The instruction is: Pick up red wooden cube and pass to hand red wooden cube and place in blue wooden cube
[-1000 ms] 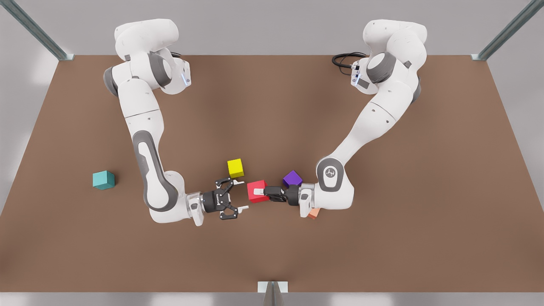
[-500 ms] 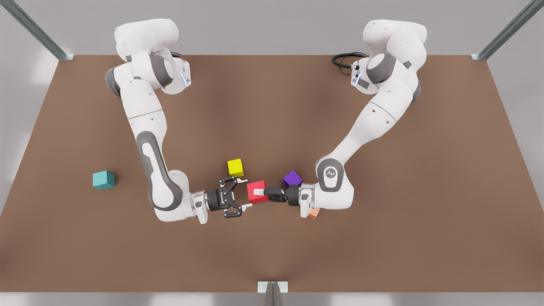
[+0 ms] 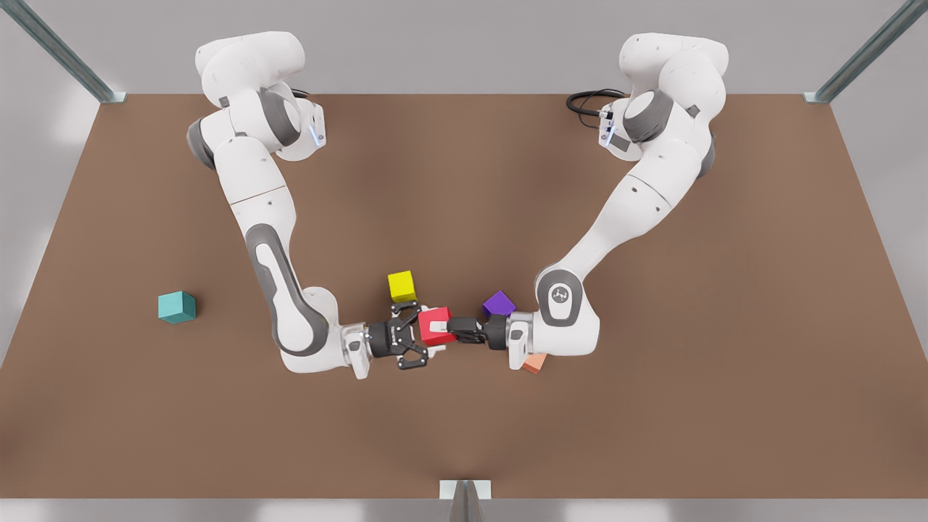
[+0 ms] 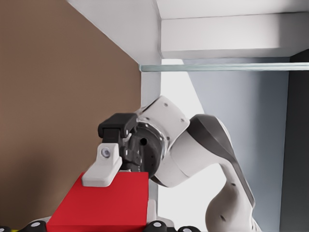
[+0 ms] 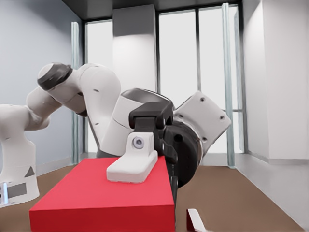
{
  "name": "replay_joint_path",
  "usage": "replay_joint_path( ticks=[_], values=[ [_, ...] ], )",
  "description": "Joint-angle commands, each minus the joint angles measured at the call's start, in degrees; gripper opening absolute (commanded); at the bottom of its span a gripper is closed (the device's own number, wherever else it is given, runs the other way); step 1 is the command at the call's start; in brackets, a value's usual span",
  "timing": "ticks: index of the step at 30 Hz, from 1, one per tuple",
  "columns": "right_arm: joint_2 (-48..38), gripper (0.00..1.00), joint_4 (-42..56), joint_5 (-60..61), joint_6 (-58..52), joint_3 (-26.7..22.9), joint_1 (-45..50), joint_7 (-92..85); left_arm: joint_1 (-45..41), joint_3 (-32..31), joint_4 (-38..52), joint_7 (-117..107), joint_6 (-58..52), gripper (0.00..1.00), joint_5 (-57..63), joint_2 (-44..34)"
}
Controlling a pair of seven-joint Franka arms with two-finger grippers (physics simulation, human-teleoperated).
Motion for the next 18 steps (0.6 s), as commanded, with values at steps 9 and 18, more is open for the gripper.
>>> replay_joint_path(
  ticks=[9,18],
  values=[
    [-0.3,0.46,-0.1,-0.2,1.0,0.1,-0.2,-0.2,3.9,0.0,-1.5,1.6,-1.7,1.00,0.8,-0.7],
    [-5.0,0.47,2.1,-26.2,-0.9,-2.6,-7.8,10.0,23.6,-1.6,-3.9,-23.7,-50.0,1.00,74.2,-27.3]
  ],
)
